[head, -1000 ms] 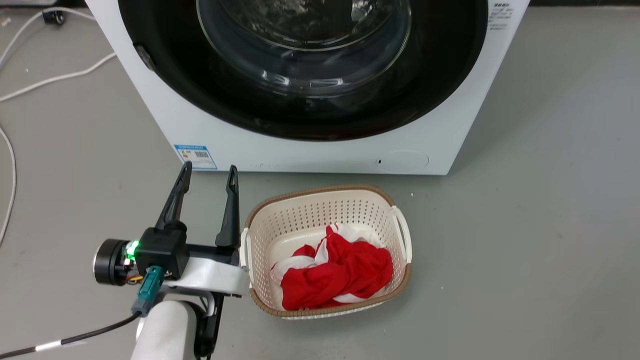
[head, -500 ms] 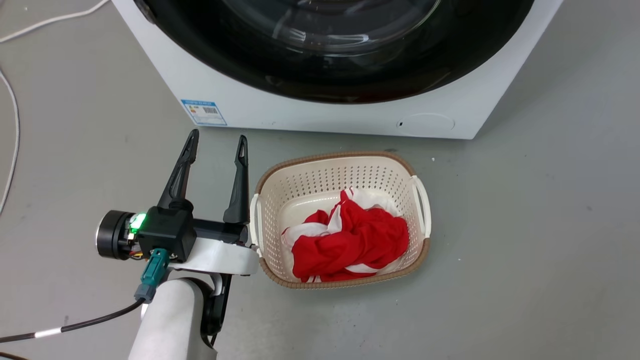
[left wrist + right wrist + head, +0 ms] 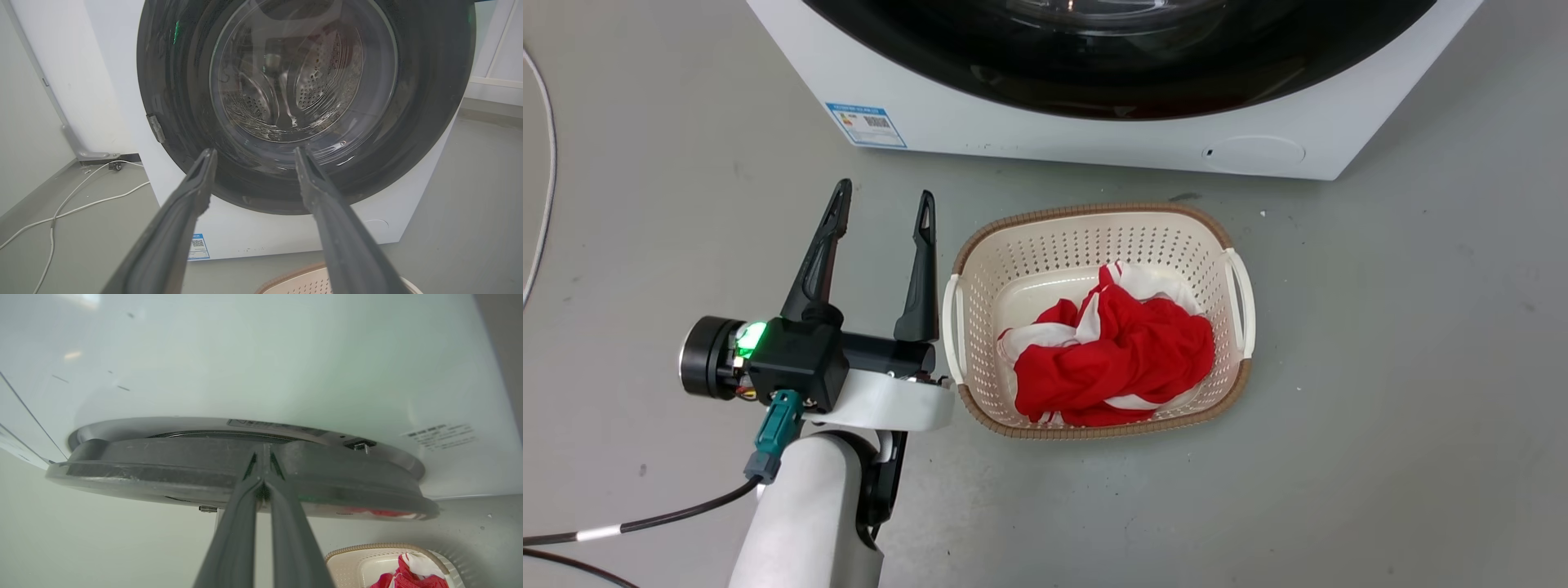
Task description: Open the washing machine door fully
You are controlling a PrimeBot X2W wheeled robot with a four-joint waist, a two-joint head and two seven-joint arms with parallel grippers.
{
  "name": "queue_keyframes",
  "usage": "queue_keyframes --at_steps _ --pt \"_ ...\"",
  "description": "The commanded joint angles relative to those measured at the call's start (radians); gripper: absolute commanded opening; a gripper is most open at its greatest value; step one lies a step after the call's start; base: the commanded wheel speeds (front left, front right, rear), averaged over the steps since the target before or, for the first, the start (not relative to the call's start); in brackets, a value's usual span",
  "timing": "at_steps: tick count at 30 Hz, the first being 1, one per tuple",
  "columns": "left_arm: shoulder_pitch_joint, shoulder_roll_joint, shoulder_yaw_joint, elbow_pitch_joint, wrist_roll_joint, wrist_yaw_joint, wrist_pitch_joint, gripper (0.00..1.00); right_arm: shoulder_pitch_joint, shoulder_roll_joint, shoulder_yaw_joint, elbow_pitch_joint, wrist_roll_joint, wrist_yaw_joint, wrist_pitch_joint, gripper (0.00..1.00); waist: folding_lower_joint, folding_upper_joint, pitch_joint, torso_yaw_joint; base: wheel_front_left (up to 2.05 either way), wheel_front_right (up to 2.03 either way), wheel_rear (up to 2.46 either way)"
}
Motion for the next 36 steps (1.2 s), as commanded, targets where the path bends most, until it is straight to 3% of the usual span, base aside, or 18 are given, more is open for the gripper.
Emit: queue_keyframes --at_steps 1,15,36 --pt "-0.02 -0.002 -0.003 -0.005 0.006 0.005 -0.002 1.0 -0.017 0.006 0.002 0.003 -0.004 0.0 0.001 0.0 -0.0001 0.0 0.01 0.004 0.0 0.0 0.0" --pt "-0.053 -0.002 -0.031 0.0 -0.001 0.014 -0.002 1.0 -0.043 0.036 -0.008 0.002 0.001 0.0 0.006 0.0 -0.0001 0.0 0.063 0.014 0.0 0.0 0.0" --pt "-0.038 -0.002 -0.028 0.031 -0.009 0.012 -0.002 1.0 0.166 -0.002 -0.058 -0.178 0.119 0.0 0.278 0.0 -0.0001 0.0 0.002 -0.01 0.0 0.0 0.0"
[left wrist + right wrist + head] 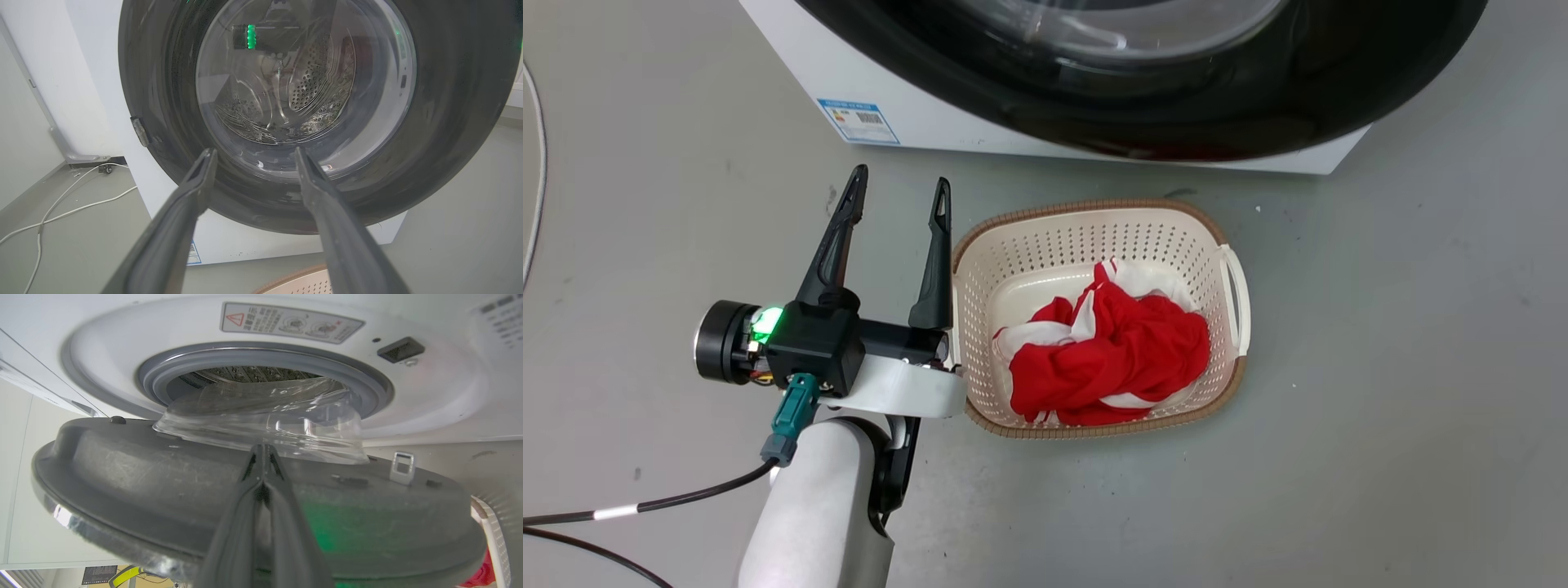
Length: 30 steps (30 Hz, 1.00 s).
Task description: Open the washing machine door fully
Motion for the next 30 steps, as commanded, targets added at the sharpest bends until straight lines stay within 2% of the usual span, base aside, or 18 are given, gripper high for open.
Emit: queue_keyframes --at_steps 1,21,30 --pt "0.005 -0.002 0.0 0.003 -0.004 -0.002 -0.002 1.0 0.034 0.011 0.003 -0.007 0.008 0.0 0.02 0.0 -0.0001 -0.0001 -0.017 -0.003 0.0 0.0 0.0" --pt "0.138 0.012 0.016 0.066 0.0 -0.029 -0.002 1.0 0.329 0.083 0.032 -0.131 0.056 0.0 0.165 0.0 -0.0001 -0.0001 -0.254 -0.014 0.0 0.0 0.0" --pt "0.183 0.012 0.019 0.075 0.0 -0.035 -0.002 1.0 0.445 0.13 0.045 -0.196 0.075 0.0 0.197 0.0 -0.0001 -0.0001 -0.316 -0.008 0.0 0.0 0.0"
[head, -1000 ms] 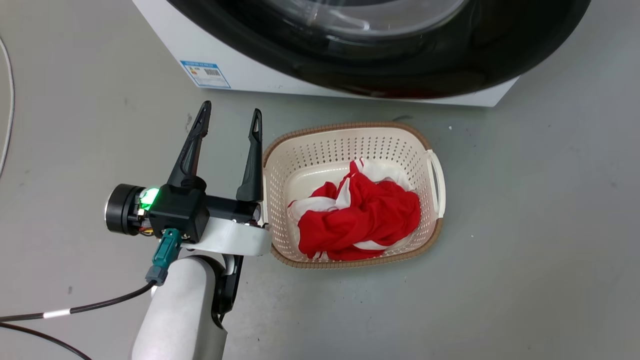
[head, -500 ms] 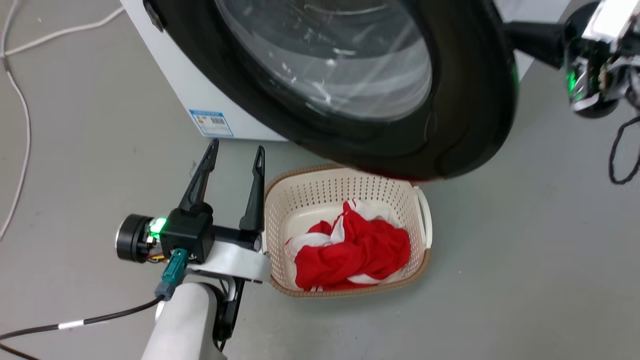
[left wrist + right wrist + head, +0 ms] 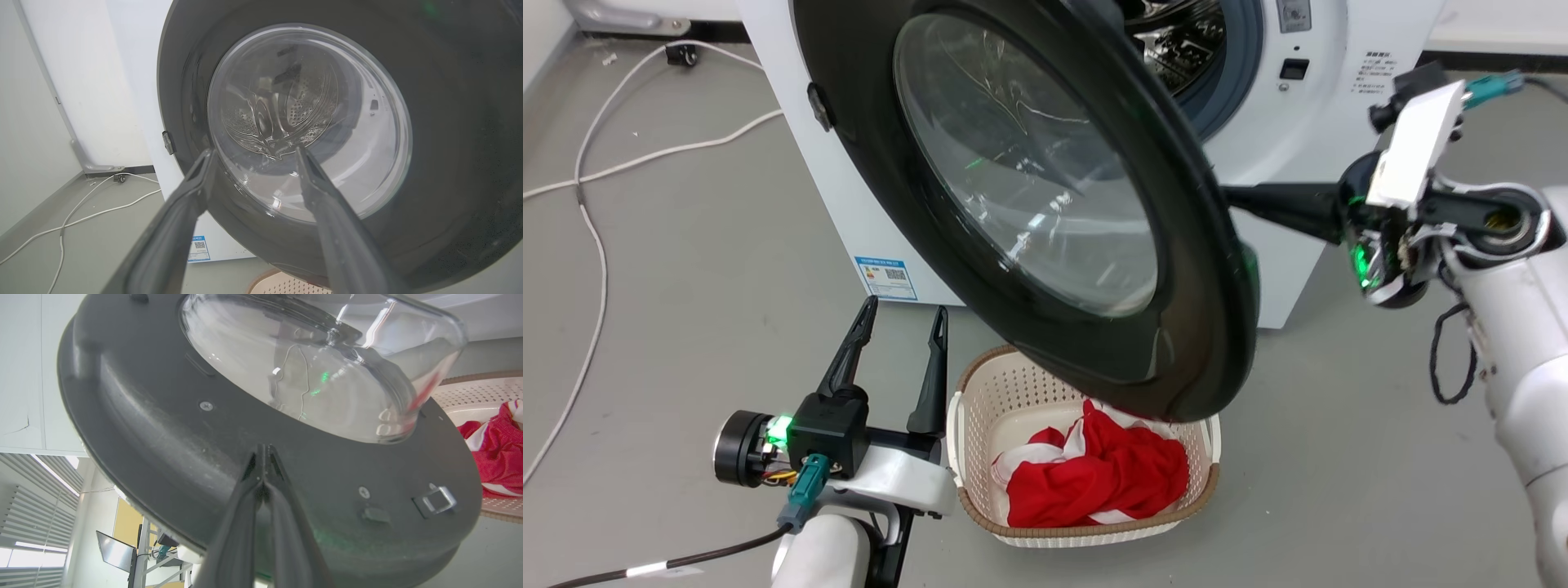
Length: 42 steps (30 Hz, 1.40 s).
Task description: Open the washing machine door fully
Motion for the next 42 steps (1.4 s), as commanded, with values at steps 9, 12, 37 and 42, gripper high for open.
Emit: queue_keyframes --at_steps 9,12,37,42 --pt "0.023 -0.001 -0.012 0.01 0.0 -0.012 -0.002 1.0 0.131 0.071 0.02 -0.1 0.031 0.0 0.031 0.0 0.0001 -0.0001 -0.049 0.015 0.0 0.0 0.0" --pt "0.031 -0.002 -0.016 0.011 0.0 -0.014 -0.002 1.0 0.162 0.096 0.028 -0.133 0.039 0.0 0.037 0.0 0.0001 -0.0001 -0.058 0.018 0.0 0.0 0.0" --pt "0.067 -0.008 0.004 0.002 -0.024 -0.001 -0.002 1.0 0.419 0.126 -0.096 -0.374 0.037 0.0 -0.297 0.0 0.0001 -0.0001 -0.092 -0.01 0.0 0.0 0.0" --pt "0.084 -0.008 0.026 -0.008 -0.03 0.006 -0.002 1.0 0.548 0.102 -0.201 -0.438 0.075 0.0 -0.415 0.0 0.0001 -0.0001 -0.097 -0.038 0.0 0.0 0.0"
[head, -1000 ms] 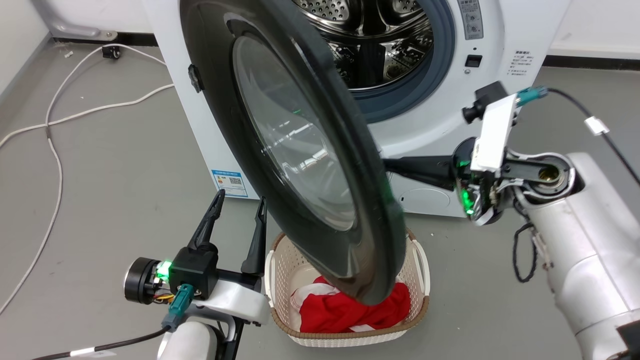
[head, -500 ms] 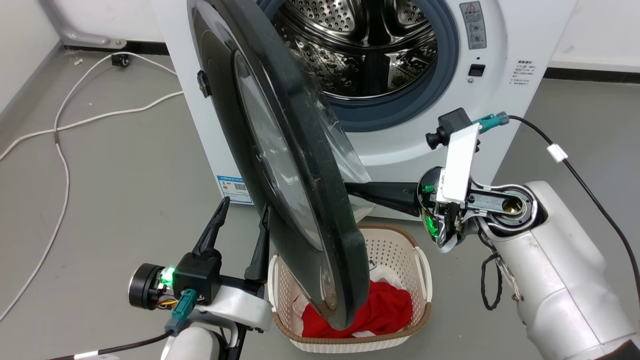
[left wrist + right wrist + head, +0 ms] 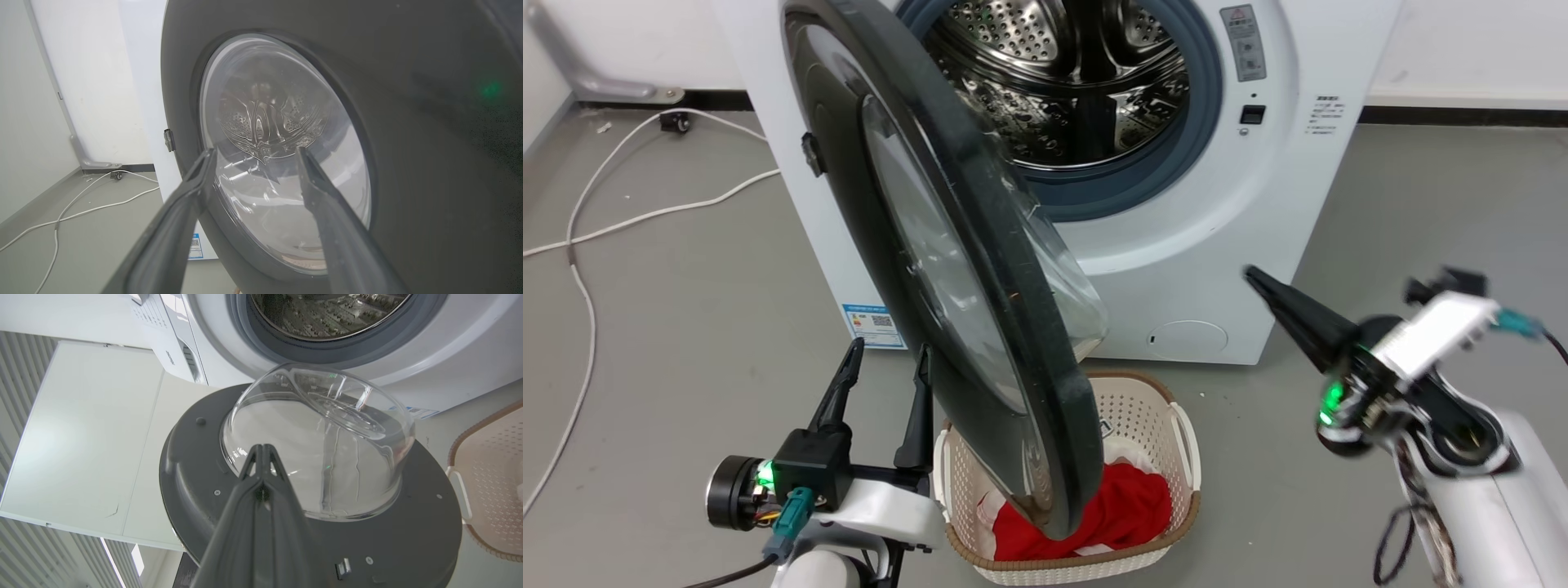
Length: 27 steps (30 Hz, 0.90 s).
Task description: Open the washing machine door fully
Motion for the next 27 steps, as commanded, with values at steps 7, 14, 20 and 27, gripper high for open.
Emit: queue_keyframes --at_steps 7,14,20,27 --pt "0.039 -0.001 0.039 -0.015 -0.013 0.008 -0.002 1.0 0.25 -0.012 -0.146 -0.123 0.023 0.0 -0.203 0.4 0.0001 0.0 -0.019 -0.035 0.0 0.0 0.0" --pt "0.066 -0.001 0.065 -0.02 -0.017 0.005 -0.002 1.0 0.447 0.025 -0.18 -0.27 -0.126 0.0 -0.436 1.0 0.0001 0.0 -0.031 -0.047 0.0 0.0 0.0" --pt "0.078 -0.001 0.076 -0.018 -0.011 0.001 -0.002 1.0 0.526 0.043 -0.176 -0.33 -0.421 0.0 -0.648 1.0 0.0001 0.0 -0.038 -0.054 0.0 0.0 0.0" --pt "0.081 -0.002 0.081 -0.015 -0.006 -0.006 -0.002 1.0 0.515 0.052 -0.259 -0.404 -0.993 0.0 -0.78 1.0 0.0001 0.0 -0.043 -0.059 0.0 0.0 0.0"
